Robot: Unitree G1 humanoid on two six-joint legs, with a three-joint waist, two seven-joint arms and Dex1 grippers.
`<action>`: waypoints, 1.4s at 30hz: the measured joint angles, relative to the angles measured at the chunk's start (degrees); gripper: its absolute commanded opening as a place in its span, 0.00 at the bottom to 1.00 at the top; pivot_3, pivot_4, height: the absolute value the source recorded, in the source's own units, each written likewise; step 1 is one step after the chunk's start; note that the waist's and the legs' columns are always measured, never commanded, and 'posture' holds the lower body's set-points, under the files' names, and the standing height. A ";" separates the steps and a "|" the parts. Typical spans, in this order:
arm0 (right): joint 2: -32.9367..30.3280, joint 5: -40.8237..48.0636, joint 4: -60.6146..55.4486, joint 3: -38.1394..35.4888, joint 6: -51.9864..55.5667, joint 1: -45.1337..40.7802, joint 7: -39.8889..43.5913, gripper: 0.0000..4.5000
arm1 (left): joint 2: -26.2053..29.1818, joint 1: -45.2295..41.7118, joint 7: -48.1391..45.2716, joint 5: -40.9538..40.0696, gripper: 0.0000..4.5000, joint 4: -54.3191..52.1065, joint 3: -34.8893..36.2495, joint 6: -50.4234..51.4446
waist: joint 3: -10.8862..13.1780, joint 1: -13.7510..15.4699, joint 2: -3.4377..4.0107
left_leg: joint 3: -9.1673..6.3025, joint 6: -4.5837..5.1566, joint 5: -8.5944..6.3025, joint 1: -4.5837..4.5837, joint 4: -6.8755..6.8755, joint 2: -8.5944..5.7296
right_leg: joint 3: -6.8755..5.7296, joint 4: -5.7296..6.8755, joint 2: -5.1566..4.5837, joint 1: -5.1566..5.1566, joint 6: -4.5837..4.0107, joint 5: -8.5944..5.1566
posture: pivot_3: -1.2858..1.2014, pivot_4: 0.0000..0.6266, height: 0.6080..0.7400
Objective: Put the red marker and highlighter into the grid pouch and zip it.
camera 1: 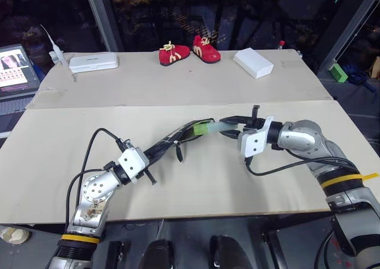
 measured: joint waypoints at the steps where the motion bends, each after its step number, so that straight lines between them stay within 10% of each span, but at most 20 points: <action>1: 0.02 -0.62 1.04 0.00 -0.38 -0.37 -0.35 0.23 | 0.00 0.01 0.00 0.00 0.00 0.00 0.00 0.00 | 0.00 -0.04 0.00 | 0.01 0.00 0.00 0.01 0.00 0.00 | 0.01 0.00 0.00 0.00 0.00 0.00 | 0.52 0.24 1.00; 28: 14.19 -10.67 14.01 9.35 -4.42 -12.90 -4.14 0.23 | -0.07 -1.25 -0.58 0.13 0.00 0.43 -0.72 -0.01 | 0.00 -0.25 0.01 | 0.06 -0.03 0.02 0.09 0.00 0.04 | 0.03 0.09 0.02 0.01 -0.03 0.01 | 0.52 0.24 1.00; 35: 15.96 -4.24 15.44 8.53 -3.00 -13.10 -0.78 0.84 | -0.06 -0.47 -0.22 0.15 0.00 0.16 -0.64 0.02 | 0.00 -0.06 0.01 | 0.05 -0.03 0.02 0.09 0.00 0.03 | 0.02 0.10 -0.01 0.04 -0.03 0.01 | 0.52 0.24 1.00; 42: 10.57 8.95 13.34 2.49 2.79 -11.95 7.27 0.88 | -0.05 0.14 0.09 0.15 0.00 0.02 -0.69 0.06 | 0.00 0.06 0.01 | 0.01 -0.02 0.01 0.10 0.00 0.05 | 0.00 0.05 0.00 0.09 -0.03 0.01 | 0.52 0.24 1.00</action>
